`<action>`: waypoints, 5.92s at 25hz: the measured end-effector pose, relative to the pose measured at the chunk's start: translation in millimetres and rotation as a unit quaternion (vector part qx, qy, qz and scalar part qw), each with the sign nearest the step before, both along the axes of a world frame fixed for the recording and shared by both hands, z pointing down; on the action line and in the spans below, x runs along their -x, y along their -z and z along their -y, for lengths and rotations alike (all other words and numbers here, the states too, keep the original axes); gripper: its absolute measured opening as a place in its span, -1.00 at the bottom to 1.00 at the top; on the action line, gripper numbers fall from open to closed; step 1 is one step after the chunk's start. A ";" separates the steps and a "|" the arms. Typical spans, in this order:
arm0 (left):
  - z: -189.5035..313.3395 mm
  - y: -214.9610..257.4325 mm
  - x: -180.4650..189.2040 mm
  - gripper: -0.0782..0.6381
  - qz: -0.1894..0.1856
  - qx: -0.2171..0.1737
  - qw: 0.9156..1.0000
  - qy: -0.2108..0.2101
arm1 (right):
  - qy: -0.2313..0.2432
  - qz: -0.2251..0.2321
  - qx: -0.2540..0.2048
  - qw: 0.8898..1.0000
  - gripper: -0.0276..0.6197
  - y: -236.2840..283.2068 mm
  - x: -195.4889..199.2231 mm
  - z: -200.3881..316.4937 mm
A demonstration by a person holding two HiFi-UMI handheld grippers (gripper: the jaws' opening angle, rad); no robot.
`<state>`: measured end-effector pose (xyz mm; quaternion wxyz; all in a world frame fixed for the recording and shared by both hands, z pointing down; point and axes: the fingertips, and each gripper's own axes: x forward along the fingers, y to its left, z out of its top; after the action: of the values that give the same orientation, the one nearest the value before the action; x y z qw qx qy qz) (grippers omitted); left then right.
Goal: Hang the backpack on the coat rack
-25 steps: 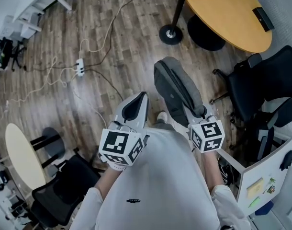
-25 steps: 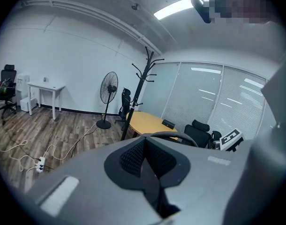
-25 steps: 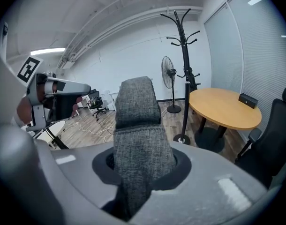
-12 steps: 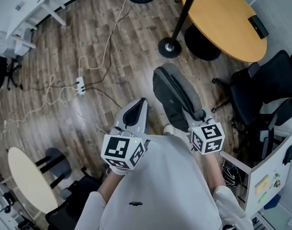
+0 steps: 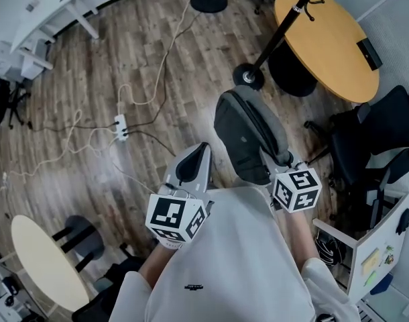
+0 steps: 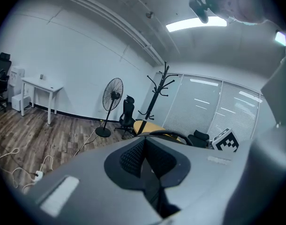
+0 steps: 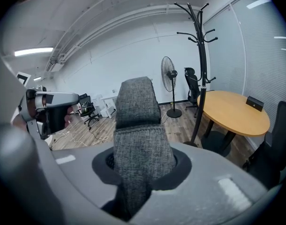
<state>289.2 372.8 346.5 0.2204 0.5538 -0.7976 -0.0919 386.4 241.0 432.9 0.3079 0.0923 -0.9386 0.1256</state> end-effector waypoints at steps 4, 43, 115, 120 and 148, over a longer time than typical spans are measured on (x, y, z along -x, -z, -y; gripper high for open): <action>-12.3 -5.8 15.2 -0.73 -0.010 -0.003 1.000 0.007 | -0.001 0.008 0.015 1.000 -0.60 2.4 19.1 -10.9; 217.0 22.2 257.8 -0.73 0.027 0.043 0.999 0.021 | 0.022 0.021 0.006 1.000 -0.60 6.7 261.4 216.7; 495.7 5.0 456.1 -0.73 0.002 0.042 0.902 -0.429 | -0.352 0.026 0.036 0.935 -0.60 17.2 449.5 377.6; 505.9 3.1 454.1 -0.73 0.002 0.049 0.902 -0.429 | -0.364 0.033 0.045 0.930 -0.60 13.2 444.3 392.9; 543.4 -18.4 423.4 -0.73 -0.013 0.092 0.901 -0.425 | -0.394 0.034 0.093 0.914 -0.60 -38.7 402.8 453.9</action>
<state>-134.2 -170.6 364.8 0.2990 0.8159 -0.4888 0.0773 -16.3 -212.9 471.6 0.2087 0.4214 -0.8199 0.3266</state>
